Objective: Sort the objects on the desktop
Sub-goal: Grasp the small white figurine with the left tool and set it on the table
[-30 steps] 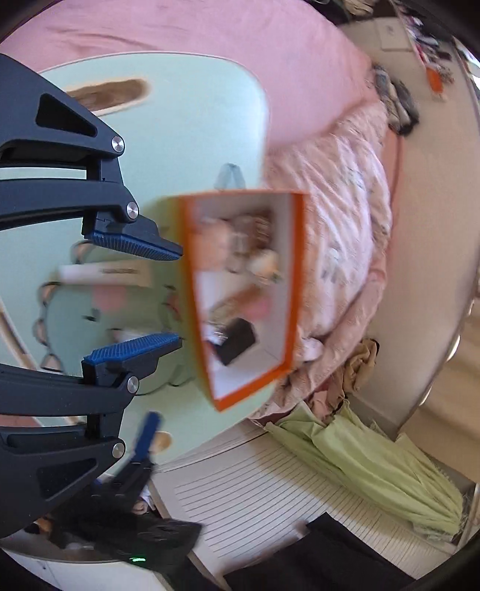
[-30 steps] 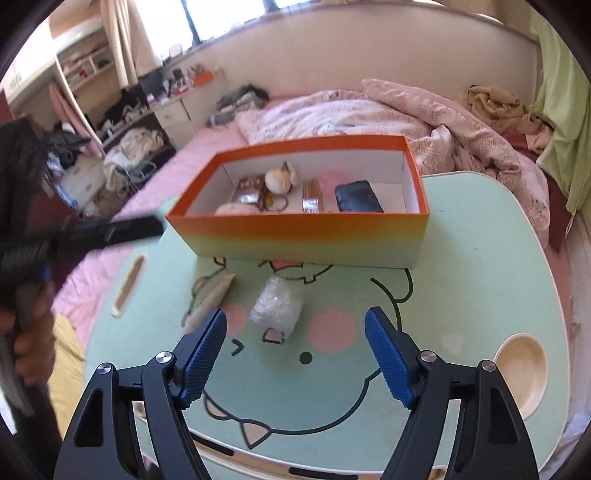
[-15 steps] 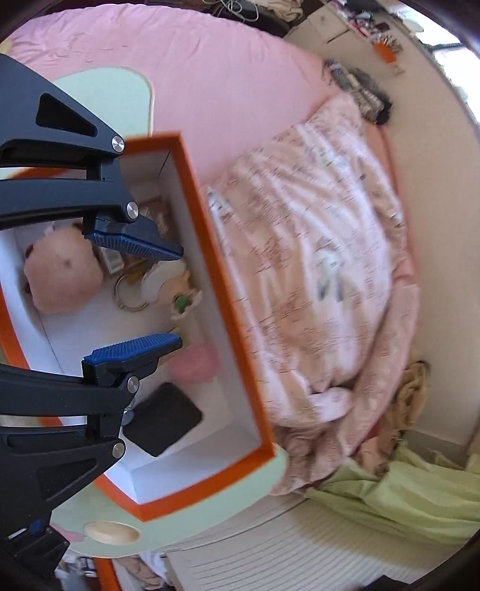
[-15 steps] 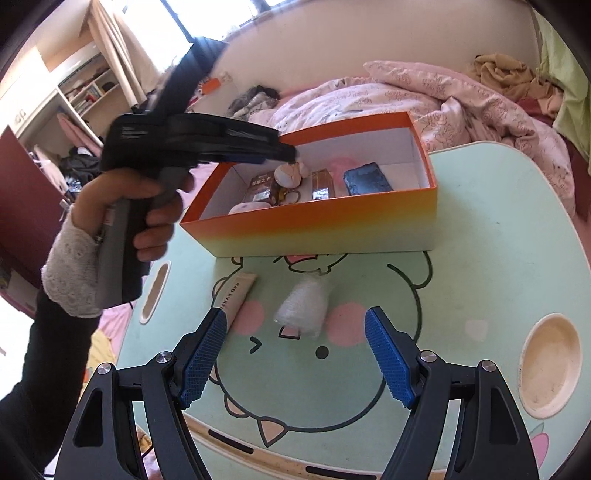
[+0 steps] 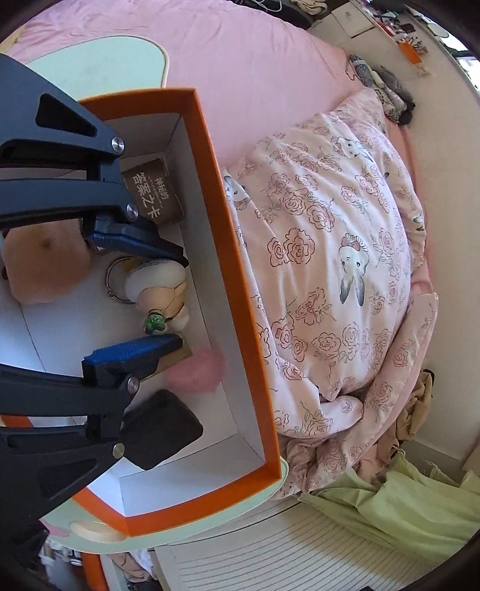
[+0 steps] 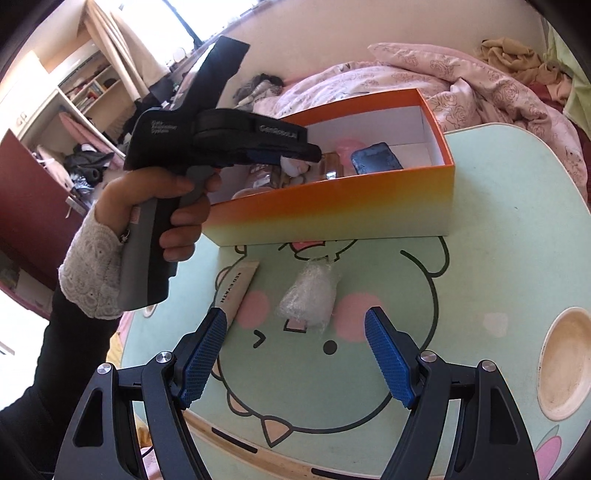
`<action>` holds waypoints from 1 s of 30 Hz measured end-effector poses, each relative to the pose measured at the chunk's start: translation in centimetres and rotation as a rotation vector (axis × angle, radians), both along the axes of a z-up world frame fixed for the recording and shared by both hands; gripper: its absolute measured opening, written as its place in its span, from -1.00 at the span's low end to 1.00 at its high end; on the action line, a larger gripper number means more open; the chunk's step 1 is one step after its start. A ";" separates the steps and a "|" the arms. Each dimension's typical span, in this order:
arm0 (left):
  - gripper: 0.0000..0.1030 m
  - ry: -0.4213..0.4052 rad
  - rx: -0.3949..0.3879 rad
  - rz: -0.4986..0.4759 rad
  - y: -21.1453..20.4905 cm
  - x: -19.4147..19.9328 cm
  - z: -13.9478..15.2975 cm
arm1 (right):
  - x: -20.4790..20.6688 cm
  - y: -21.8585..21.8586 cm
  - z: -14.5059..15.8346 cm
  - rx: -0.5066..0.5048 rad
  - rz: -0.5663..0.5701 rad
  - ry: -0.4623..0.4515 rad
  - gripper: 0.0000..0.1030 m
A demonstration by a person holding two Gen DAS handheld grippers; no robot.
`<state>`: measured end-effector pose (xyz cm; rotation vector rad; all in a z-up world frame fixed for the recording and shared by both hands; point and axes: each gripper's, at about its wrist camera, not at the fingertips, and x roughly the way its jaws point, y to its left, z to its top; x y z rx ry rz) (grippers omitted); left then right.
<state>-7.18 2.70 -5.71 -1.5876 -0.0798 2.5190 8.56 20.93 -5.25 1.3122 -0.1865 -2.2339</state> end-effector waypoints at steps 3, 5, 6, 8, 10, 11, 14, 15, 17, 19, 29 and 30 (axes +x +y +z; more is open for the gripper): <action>-0.18 0.029 0.049 -0.012 -0.5 1.4 1.4 | 0.1 0.0 0.0 0.039 -0.018 0.016 0.50; -0.18 0.066 0.079 -0.030 -0.8 2.8 3.0 | 0.2 0.0 0.0 0.065 -0.029 0.027 0.50; -0.18 0.088 0.088 -0.039 -0.9 3.7 3.9 | 0.3 -0.1 0.0 0.078 -0.035 0.032 0.50; -0.18 0.138 0.089 -0.056 -0.9 5.9 5.8 | 0.4 0.0 0.0 0.095 -0.045 0.039 0.50; -0.18 0.172 0.098 -0.079 -0.8 8.5 7.3 | 0.5 0.1 0.0 0.096 -0.053 0.037 0.50; -0.17 0.184 0.110 -0.094 -0.8 10.0 7.9 | 0.6 0.1 0.0 0.097 -0.057 0.036 0.50; -0.17 0.198 0.144 -0.127 -0.9 13.6 8.5 | 0.8 0.3 0.0 0.098 -0.068 0.033 0.50; -0.17 0.203 0.156 -0.132 -0.9 14.8 8.5 | 0.9 0.3 0.0 0.099 -0.072 0.033 0.50; -0.17 0.203 0.178 -0.145 -0.8 17.1 8.0 | 1.0 0.4 0.0 0.100 -0.079 0.031 0.50; -0.17 0.189 0.182 -0.152 -0.6 18.7 7.0 | 1.1 0.5 0.1 0.101 -0.087 0.029 0.50; -0.17 0.119 0.208 -0.168 1.2 22.0 0.2 | 1.1 0.7 0.4 0.098 -0.094 0.018 0.50; -0.17 0.123 0.214 -0.167 1.3 22.1 -0.1 | 0.8 0.9 0.5 0.087 -0.093 0.010 0.50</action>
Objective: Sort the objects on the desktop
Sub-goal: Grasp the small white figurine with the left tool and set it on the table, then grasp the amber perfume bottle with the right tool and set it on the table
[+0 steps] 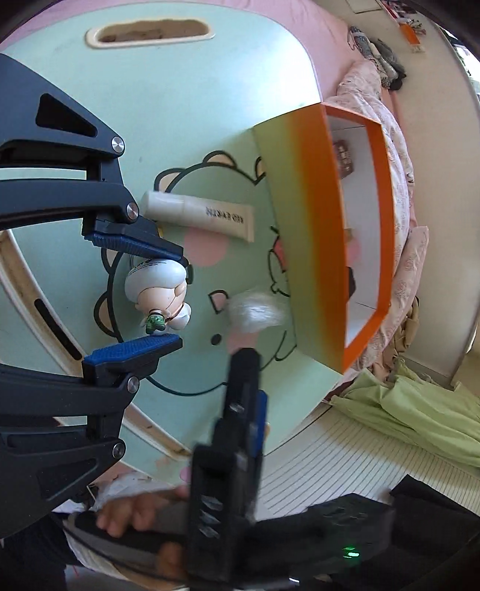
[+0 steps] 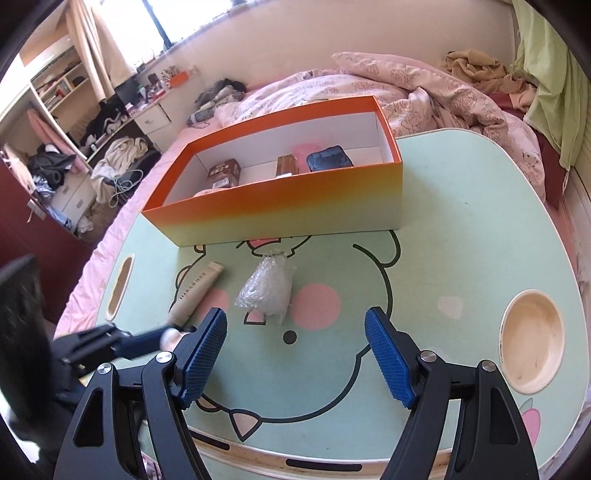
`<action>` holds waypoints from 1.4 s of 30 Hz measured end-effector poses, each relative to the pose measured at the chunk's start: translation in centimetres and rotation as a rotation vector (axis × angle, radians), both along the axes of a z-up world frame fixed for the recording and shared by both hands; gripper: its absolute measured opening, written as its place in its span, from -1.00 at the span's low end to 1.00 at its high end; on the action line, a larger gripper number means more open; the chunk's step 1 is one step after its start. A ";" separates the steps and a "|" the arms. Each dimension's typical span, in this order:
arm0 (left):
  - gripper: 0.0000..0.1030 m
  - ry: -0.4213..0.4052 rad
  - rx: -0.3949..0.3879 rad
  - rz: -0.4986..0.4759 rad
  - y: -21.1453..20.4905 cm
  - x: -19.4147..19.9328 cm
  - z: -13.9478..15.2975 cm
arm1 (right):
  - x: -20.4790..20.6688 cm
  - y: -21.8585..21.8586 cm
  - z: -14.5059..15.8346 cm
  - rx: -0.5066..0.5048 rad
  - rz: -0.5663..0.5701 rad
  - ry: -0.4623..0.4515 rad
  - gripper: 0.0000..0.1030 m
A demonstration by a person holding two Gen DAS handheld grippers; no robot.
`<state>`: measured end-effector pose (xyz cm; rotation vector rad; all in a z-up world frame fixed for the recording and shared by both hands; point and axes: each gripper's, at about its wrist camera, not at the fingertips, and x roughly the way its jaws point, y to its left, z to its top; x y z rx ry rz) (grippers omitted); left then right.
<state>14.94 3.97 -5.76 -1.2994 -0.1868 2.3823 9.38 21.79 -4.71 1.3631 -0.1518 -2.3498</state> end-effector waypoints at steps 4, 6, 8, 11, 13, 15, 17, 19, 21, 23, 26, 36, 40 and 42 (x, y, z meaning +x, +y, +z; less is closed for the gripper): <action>-0.10 0.022 0.003 0.008 0.2 0.3 -0.2 | -1.8 0.9 1.8 -0.078 0.007 -0.025 0.33; 0.12 0.050 0.005 0.008 0.2 0.7 0.1 | -3.2 0.8 3.3 -0.083 0.027 -0.016 0.33; 0.16 0.084 0.025 -0.002 0.1 1.2 0.5 | -5.2 -0.6 3.2 -0.035 0.051 -0.038 0.33; 0.18 0.113 0.058 0.011 -0.6 1.9 1.4 | -8.4 -2.8 2.6 0.051 0.089 -0.079 -0.06; 0.21 0.109 0.079 0.046 -1.4 2.1 1.7 | -10.5 -4.3 2.3 0.108 0.114 -0.107 -0.26; 0.21 0.109 0.100 0.078 -2.4 2.3 1.9 | -12.6 -5.8 1.9 0.165 0.139 -0.134 -0.43; 0.21 0.117 0.118 0.110 -3.4 2.6 2.2 | -14.7 -7.3 1.5 0.222 0.164 -0.161 -0.45; 0.21 0.127 0.123 0.133 -4.3 2.8 2.4 | -16.8 -8.9 1.2 0.279 0.189 -0.188 -0.45; 0.21 0.134 0.128 0.150 -5.1 3.0 2.6 | -18.0 -9.5 -0.1 0.278 0.202 -0.245 -0.45; 0.22 0.136 0.141 0.159 -5.8 3.1 2.7 | -18.6 -9.9 -1.1 0.282 0.201 -0.278 -0.45; 0.22 0.124 0.154 0.165 -6.5 2.8 2.6 | -19.0 -10.6 -2.1 0.332 0.206 -0.295 -0.51; 0.22 0.114 0.186 0.194 -7.3 2.9 2.6 | -17.8 -10.2 -1.7 0.325 0.195 -0.192 -0.68; 0.22 0.114 0.181 0.205 -7.5 2.9 2.7 | -16.1 -8.9 1.5 0.208 0.183 -0.116 -0.68; 0.22 0.108 0.180 0.212 -7.6 2.9 2.6 | -13.9 -8.0 3.9 0.160 0.196 -0.067 -0.68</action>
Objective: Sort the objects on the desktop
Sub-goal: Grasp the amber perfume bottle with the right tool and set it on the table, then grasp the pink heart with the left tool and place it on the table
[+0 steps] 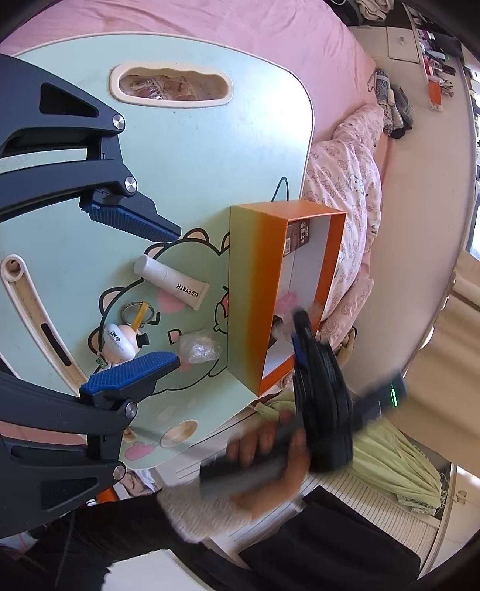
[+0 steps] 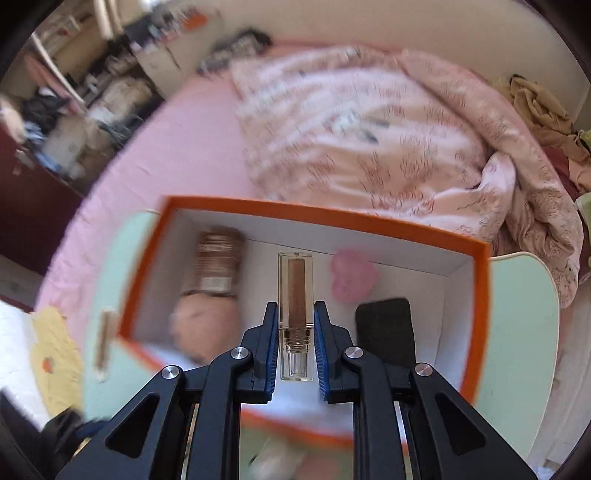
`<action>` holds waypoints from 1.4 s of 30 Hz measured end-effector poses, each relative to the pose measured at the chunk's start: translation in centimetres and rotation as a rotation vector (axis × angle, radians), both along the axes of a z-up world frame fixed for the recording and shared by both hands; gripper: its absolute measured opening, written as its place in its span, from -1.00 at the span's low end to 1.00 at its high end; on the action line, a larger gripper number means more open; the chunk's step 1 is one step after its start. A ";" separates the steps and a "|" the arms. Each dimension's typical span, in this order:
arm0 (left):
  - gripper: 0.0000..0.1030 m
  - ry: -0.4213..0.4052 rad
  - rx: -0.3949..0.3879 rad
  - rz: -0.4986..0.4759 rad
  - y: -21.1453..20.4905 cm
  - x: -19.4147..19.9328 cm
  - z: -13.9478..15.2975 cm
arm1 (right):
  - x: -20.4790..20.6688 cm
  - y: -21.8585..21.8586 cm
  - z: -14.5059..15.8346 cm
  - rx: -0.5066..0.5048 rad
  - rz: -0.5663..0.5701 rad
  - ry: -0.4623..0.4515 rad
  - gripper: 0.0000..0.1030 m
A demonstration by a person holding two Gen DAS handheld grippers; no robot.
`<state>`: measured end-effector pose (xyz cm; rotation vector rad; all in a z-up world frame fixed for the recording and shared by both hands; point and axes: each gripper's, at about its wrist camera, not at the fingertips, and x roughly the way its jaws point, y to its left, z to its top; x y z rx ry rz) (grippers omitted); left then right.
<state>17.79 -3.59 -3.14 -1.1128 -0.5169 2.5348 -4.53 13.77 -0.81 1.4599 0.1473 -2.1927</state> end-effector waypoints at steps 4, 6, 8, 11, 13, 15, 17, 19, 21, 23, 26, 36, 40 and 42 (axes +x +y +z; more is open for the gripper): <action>0.22 -0.023 -0.010 0.005 -0.2 -0.4 0.0 | 5.7 3.1 3.0 -0.037 0.012 0.085 -0.68; 0.22 -0.029 -0.008 -0.009 -0.2 -0.7 0.4 | 8.5 5.1 2.7 -0.041 0.000 0.082 -0.68; 0.22 -0.030 0.005 -0.032 -0.1 -1.5 1.1 | 10.7 6.6 1.0 -0.021 -0.035 0.062 -0.68; 0.22 -0.067 -0.045 -0.058 0.8 -4.0 2.6 | 11.9 7.3 -2.7 0.034 -0.075 0.011 -0.68; 0.22 -0.136 -0.090 -0.101 1.8 -6.7 3.2 | 12.4 7.2 -5.1 0.050 -0.085 -0.040 -0.68; 0.22 -0.226 -0.107 -0.175 3.2 -9.9 4.0 | 12.9 7.0 -6.1 0.062 -0.097 -0.037 -0.68; 0.22 -0.232 -0.090 -0.208 4.2 -13.0 5.4 | 13.2 6.6 -6.3 0.058 -0.095 -0.018 -0.68; 0.22 -0.253 -0.142 -0.185 5.2 -15.6 6.1 | 13.3 6.4 -6.1 0.031 -0.092 -0.019 -0.68; 0.22 -0.273 -0.160 -0.156 5.8 -17.8 5.9 | 13.2 6.7 -5.8 -0.001 -0.102 -0.003 -0.67; 0.22 -0.330 -0.162 -0.113 6.5 -20.3 4.7 | 13.2 7.1 -5.3 -0.032 -0.116 0.019 -0.47; 0.22 -0.439 -0.161 -0.054 7.4 -23.8 1.7 | 13.3 8.2 -4.4 -0.075 -0.142 0.058 -0.27; 0.21 -0.500 -0.266 0.050 10.9 -28.7 -2.9 | 13.6 11.0 -2.8 -0.184 -0.198 0.116 -0.27; 0.19 -0.468 -0.359 0.071 11.5 -28.8 -3.5 | 14.0 12.0 -3.2 -0.219 -0.207 0.108 -0.27; -0.29 -0.448 -0.396 0.072 11.7 -28.5 -3.8 | 14.0 12.4 -3.2 -0.233 -0.209 0.105 -0.27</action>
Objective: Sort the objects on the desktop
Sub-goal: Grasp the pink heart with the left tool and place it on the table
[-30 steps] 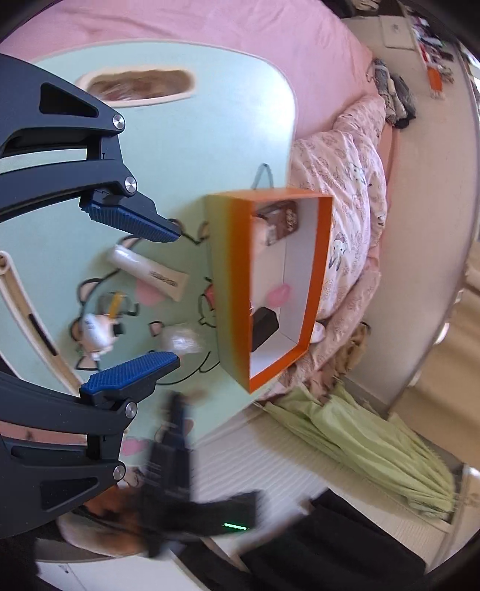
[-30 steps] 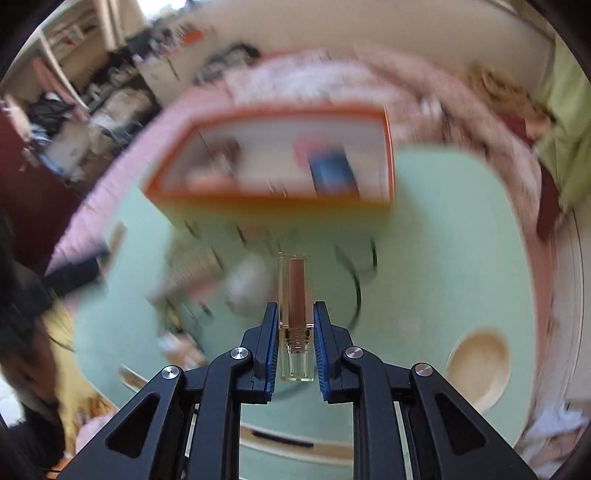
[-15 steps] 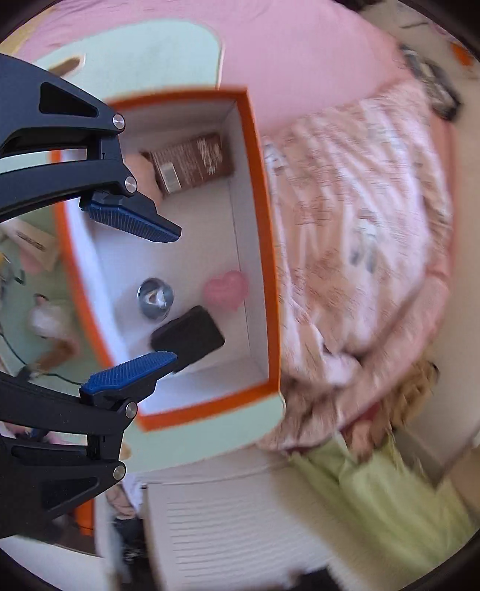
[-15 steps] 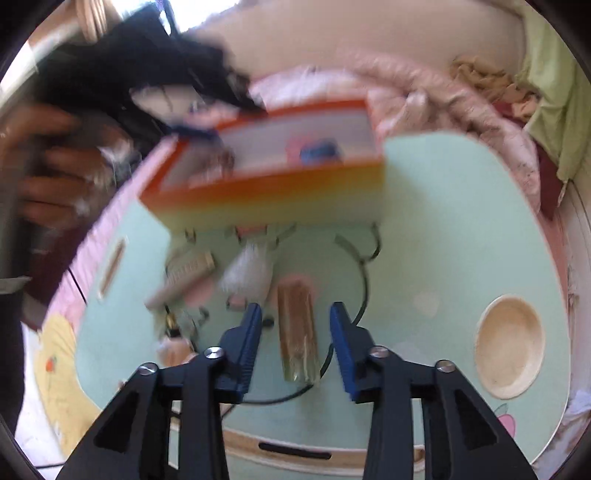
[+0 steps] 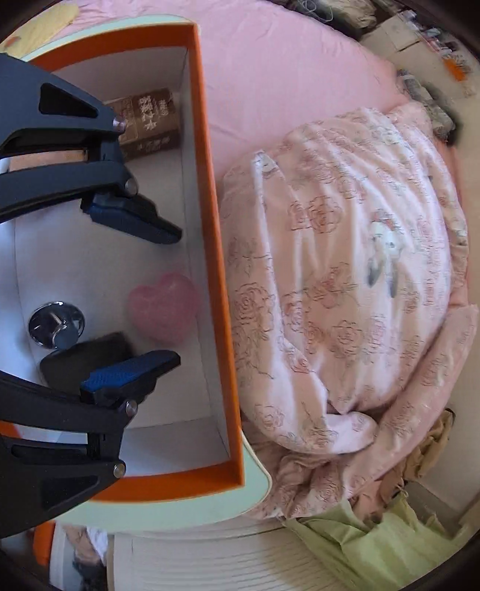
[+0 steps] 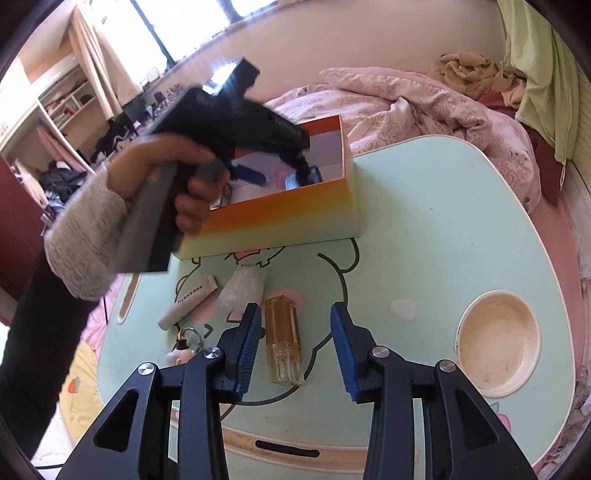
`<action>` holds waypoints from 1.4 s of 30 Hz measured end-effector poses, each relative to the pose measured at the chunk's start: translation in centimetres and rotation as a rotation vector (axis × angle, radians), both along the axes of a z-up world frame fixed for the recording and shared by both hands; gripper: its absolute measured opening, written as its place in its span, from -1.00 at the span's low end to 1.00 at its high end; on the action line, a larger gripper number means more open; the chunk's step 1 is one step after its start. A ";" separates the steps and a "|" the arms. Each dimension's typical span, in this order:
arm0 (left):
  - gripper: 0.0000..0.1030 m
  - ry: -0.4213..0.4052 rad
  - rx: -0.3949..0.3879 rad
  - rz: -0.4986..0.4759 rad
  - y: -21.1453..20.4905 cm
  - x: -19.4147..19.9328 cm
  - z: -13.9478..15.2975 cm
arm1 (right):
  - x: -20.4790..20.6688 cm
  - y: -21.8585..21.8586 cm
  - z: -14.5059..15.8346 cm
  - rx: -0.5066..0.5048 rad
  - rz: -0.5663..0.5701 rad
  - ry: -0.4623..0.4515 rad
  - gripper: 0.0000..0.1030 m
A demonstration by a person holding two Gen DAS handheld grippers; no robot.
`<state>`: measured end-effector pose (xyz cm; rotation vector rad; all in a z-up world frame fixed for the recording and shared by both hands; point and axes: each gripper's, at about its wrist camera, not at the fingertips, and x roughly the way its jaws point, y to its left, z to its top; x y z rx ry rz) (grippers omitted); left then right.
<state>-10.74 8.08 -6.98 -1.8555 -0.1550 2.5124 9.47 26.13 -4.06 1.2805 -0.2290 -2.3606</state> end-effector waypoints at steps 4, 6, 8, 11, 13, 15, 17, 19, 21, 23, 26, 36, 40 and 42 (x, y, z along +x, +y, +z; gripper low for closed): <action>-0.28 0.018 -0.032 -0.032 -0.1 0.7 0.4 | 0.1 0.2 0.0 -0.015 -0.001 0.002 -0.27; -0.28 0.017 -0.002 -0.036 -0.7 0.9 0.6 | 0.3 0.2 -0.1 -0.020 0.004 -0.001 -0.27; -0.28 0.022 0.045 -0.034 -1.5 1.3 0.8 | 0.4 0.1 -0.1 -0.021 0.007 -0.002 -0.27; -0.28 0.053 0.107 -0.032 -2.6 2.6 2.0 | 0.3 0.0 -0.1 -0.019 0.009 -0.002 -0.27; -0.28 0.099 0.141 -0.042 -3.3 3.9 3.7 | 0.1 -0.1 -0.1 -0.010 0.006 -0.003 -0.26; -0.28 0.146 0.173 -0.057 -4.0 5.5 5.7 | 0.0 -0.3 -0.1 0.005 0.008 -0.007 -0.26; -0.28 0.190 0.192 -0.080 -4.9 7.9 7.4 | 0.0 -0.6 -0.1 0.005 0.010 -0.013 -0.27; -0.28 0.234 0.210 -0.103 -5.8 10.3 9.1 | 0.0 -0.7 -0.1 -0.001 0.008 -0.019 -0.26; -0.28 0.269 0.232 -0.122 -6.7 12.6 10.5 | 0.0 -0.8 0.0 -0.001 0.002 -0.023 -0.26; -0.28 0.271 0.260 -0.124 -7.9 14.8 10.6 | 0.0 -0.9 0.1 0.003 -0.001 -0.027 -0.26; -0.28 0.268 0.275 -0.116 -9.6 18.1 9.8 | 0.1 -1.3 0.7 0.015 0.013 -0.021 -0.26; -0.27 0.177 0.216 -0.032 -11.7 21.8 2.6 | -4.7 -4.5 5.7 0.094 0.088 0.006 -0.26; -0.27 0.160 0.201 -0.027 -11.8 21.2 1.0 | -10.2 -6.1 5.8 0.168 0.088 -0.080 -0.26; -0.27 0.150 0.189 -0.027 -11.7 20.9 0.4 | -12.7 -7.0 4.7 0.204 0.088 -0.152 -0.26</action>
